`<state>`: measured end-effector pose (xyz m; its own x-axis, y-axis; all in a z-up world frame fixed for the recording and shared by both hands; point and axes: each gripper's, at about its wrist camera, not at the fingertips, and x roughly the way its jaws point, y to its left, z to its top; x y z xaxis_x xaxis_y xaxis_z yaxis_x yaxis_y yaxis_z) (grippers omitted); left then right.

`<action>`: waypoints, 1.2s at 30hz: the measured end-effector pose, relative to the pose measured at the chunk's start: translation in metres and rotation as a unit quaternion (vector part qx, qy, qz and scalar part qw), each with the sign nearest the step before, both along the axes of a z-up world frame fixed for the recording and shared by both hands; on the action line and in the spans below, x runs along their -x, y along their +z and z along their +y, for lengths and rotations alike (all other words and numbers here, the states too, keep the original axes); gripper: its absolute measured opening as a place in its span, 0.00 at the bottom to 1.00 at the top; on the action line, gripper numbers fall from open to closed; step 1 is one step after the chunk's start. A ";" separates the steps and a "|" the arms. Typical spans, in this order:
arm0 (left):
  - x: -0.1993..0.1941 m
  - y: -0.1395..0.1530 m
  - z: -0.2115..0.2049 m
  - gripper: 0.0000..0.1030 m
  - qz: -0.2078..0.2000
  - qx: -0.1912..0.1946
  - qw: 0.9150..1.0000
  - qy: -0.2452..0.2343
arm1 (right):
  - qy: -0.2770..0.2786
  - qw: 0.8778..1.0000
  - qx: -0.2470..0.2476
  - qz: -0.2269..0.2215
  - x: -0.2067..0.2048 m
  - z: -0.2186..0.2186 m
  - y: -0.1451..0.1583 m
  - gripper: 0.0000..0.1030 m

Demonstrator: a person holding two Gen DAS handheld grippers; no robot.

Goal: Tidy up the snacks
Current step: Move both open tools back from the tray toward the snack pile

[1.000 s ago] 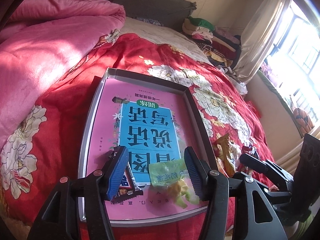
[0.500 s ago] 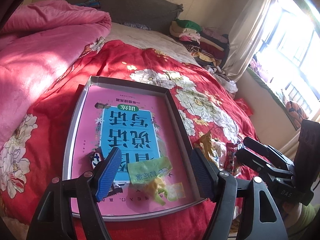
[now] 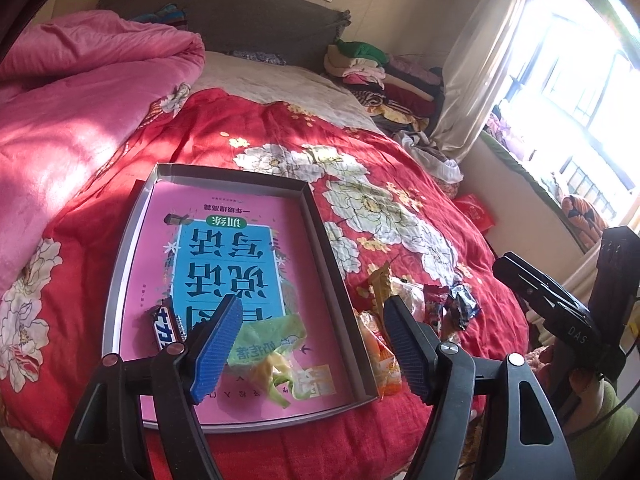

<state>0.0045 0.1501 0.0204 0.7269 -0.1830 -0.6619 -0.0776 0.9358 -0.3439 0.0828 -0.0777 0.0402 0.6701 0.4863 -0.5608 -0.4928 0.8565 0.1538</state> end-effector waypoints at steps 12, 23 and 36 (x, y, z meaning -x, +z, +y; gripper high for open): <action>-0.003 0.002 -0.034 0.72 0.009 -0.018 0.999 -0.038 | -0.053 0.999 -0.002 0.005 -0.005 -0.046 0.000 0.71; -0.011 0.004 -0.066 0.72 0.016 -0.030 0.997 -0.069 | -0.076 0.997 -0.006 0.024 -0.006 -0.069 -0.006 0.71; -0.026 -0.002 -0.089 0.72 0.033 -0.032 0.995 -0.092 | -0.087 0.995 -0.014 0.055 -0.012 -0.082 -0.018 0.71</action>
